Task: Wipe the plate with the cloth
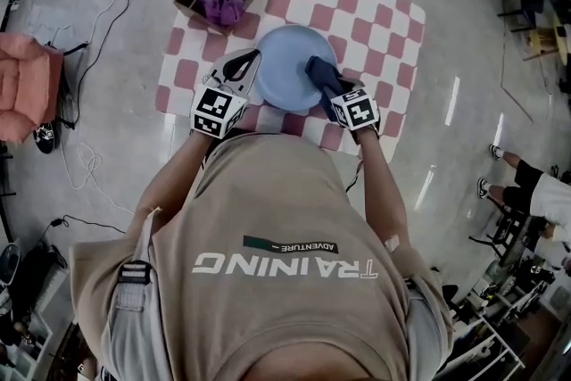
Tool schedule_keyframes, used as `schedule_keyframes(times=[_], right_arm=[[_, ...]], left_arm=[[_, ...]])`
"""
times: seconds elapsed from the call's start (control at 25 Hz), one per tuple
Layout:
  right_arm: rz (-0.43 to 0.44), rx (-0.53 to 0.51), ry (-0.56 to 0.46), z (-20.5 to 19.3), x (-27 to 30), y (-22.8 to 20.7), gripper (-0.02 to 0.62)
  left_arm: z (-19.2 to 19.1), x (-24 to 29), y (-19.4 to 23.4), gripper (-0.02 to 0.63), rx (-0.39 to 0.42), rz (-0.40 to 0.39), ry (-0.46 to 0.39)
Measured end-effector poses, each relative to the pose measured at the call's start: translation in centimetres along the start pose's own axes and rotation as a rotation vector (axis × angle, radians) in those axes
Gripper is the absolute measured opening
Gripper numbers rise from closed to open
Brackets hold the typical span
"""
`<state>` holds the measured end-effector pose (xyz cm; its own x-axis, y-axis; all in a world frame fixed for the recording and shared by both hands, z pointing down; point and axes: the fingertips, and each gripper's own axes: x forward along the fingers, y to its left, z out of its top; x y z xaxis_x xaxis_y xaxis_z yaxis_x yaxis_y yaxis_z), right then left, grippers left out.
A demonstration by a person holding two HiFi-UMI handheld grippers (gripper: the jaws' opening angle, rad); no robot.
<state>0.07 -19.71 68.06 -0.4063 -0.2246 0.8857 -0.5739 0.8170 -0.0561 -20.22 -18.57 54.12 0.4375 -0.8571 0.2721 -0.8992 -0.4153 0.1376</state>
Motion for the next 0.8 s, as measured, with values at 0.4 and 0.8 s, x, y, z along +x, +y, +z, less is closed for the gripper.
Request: schedule_keyframes(times=[0.4,0.8], right_arm=[[0.148,-0.045,-0.022,0.2,1.4,9.8,0.135],[0.267,-0.234,-0.075,7.1,5.0,16.3,0.135]], left_arm=[[-0.7,-0.7,0.3,0.015,-0.007,0.015,0.008],[-0.1,-3.9,3.3,0.015,0.002,0.082,0.005]])
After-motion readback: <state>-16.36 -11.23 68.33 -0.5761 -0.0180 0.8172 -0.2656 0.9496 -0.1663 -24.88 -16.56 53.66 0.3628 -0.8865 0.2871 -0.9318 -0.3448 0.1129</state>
